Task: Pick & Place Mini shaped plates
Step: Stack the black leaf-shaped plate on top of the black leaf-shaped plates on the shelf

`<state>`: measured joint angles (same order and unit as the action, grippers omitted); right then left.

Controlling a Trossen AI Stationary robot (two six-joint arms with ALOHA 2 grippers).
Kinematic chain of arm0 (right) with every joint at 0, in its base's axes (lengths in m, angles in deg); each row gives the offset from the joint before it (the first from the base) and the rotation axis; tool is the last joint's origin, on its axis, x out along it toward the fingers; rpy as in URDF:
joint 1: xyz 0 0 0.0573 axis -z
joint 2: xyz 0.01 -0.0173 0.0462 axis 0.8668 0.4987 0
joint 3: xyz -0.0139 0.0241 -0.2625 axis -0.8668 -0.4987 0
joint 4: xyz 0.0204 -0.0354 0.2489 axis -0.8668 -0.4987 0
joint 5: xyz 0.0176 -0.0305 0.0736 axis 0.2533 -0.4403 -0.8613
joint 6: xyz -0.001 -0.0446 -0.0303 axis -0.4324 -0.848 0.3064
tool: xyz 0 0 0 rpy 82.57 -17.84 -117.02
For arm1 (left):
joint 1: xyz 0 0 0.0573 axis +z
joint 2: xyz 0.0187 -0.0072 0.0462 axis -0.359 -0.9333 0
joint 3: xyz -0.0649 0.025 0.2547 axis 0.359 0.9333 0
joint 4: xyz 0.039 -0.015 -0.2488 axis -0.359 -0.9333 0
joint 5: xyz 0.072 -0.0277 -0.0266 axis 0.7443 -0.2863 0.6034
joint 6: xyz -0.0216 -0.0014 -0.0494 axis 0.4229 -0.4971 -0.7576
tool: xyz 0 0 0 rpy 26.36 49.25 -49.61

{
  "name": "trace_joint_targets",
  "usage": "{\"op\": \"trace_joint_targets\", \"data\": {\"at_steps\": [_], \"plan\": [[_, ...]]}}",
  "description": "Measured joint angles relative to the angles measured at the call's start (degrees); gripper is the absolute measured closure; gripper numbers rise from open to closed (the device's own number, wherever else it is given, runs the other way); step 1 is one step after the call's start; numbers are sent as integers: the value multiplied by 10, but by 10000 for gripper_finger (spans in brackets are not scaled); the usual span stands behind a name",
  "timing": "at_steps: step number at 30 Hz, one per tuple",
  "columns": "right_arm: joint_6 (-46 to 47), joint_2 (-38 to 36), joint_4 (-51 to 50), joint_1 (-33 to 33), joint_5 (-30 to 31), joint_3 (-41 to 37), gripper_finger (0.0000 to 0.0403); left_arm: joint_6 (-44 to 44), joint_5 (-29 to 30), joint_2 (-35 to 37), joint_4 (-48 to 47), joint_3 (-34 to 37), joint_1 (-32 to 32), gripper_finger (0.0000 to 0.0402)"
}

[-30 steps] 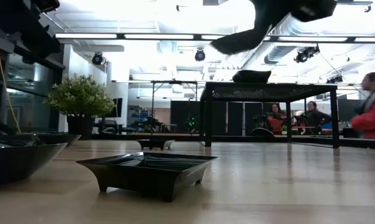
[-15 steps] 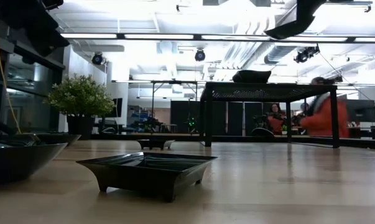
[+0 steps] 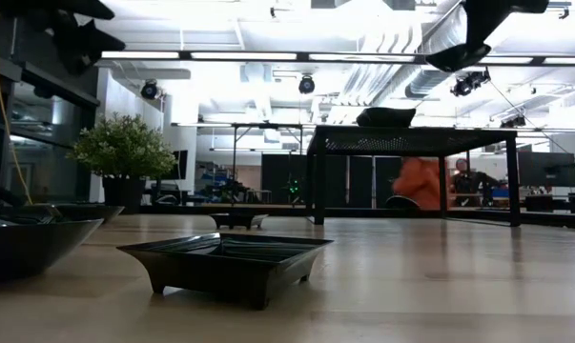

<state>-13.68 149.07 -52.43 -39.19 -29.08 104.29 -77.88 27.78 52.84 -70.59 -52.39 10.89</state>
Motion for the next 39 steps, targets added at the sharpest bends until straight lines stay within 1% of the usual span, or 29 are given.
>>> {"op": "trace_joint_targets", "data": {"at_steps": [3,7,10,13,17,22,29,36,39], "plan": [[-92,2,25,70,-22,0,403,-12,5,0,6,0,0,206],[-208,8,96,162,-78,0,403,-23,7,0,20,0,0,206],[-266,16,138,229,-133,0,403,-31,7,0,29,0,0,206],[-315,33,151,284,-181,0,403,-42,15,0,30,0,0,206],[-370,62,151,336,-219,0,403,-54,16,0,30,0,0,206],[-424,105,171,374,-249,0,403,-61,16,0,31,0,0,206],[-455,161,176,396,-272,0,403,-68,28,0,31,0,0,206],[-462,177,190,399,-283,0,403,-68,38,0,31,0,0,206],[-438,181,181,403,-278,0,403,-68,48,0,31,0,0,206]]}}
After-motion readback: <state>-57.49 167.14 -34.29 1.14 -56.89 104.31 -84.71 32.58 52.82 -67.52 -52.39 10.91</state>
